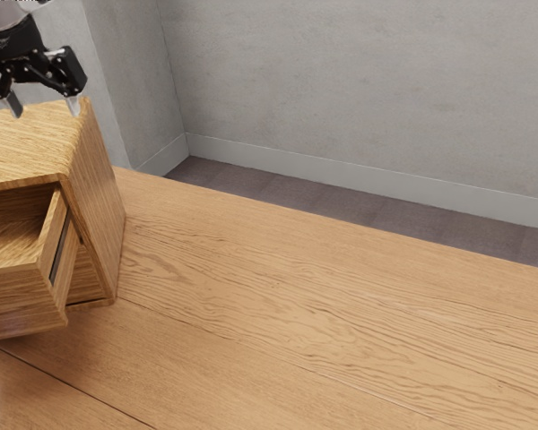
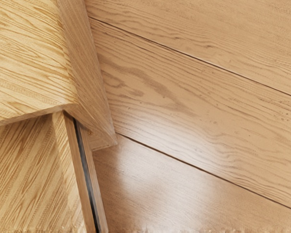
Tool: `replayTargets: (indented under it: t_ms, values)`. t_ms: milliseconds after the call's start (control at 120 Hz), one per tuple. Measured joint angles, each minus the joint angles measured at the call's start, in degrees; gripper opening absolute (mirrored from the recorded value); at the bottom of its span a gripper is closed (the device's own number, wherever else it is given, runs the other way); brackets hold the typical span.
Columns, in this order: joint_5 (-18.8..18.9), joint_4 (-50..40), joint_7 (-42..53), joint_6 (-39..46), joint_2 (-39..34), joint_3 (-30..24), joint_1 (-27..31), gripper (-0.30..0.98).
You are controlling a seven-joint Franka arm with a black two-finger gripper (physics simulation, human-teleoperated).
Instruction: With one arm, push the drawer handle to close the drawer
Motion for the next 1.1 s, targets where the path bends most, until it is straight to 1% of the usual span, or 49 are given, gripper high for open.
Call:
replayTargets:
  t_ms: [200,350,383,458,542,617,683,717,792,933,1000,1100]
  values:
    - [-0.2,-6.7,-0.2,-1.3,-4.6,-4.3,0.4,0.69]
    - [-0.3,-25.6,-1.4,1.1,-22.6,-5.3,0.6,0.69]
    - [-0.3,-29.0,-2.2,1.6,-26.1,-5.4,0.7,0.63]
    - [-0.3,-33.1,-5.3,1.5,-32.2,-5.8,1.6,0.42]
    - [-0.3,-36.3,-9.2,1.4,-35.7,-6.2,4.1,0.21]
    - [-1.1,-38.8,-13.1,1.5,-37.9,-6.3,5.4,0.1]
    - [-1.6,-42.8,-16.3,1.3,-43.9,-6.3,5.8,0.04]
    - [-1.8,-44.2,-17.8,1.1,-46.0,-6.2,7.7,0.01]
    - [-2.0,-45.6,-20.5,0.9,-47.5,-6.2,12.6,-0.03]
    - [-2.2,-46.6,-24.0,0.6,-47.8,-6.2,18.8,-0.07]
    - [-1.6,-47.0,-24.5,0.4,-48.1,-6.1,20.1,-0.08]
    - [1.2,-48.5,-23.3,0.5,-49.1,-5.9,20.6,-0.09]
